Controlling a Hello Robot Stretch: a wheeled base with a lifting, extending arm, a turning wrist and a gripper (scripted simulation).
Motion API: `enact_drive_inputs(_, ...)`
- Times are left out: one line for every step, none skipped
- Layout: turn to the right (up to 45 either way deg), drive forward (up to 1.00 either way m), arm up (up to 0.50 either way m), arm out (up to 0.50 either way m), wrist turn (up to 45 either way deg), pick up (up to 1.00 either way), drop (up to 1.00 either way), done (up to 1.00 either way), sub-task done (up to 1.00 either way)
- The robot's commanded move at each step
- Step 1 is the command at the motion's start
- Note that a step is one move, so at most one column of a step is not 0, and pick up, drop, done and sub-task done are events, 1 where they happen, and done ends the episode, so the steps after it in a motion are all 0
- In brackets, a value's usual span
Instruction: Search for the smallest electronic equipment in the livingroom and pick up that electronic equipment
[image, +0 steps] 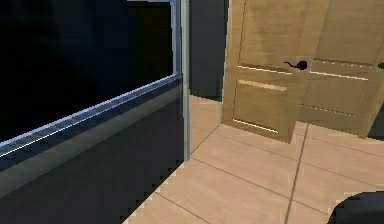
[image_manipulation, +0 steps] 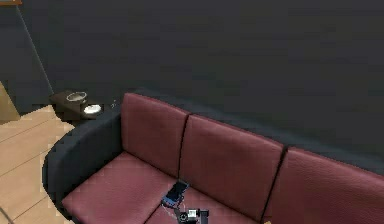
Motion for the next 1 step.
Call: enact_drive_inputs(0.0, 0.00, 0.00, 0.00, 0.0, 0.00, 0.00, 1.00, 0.00)
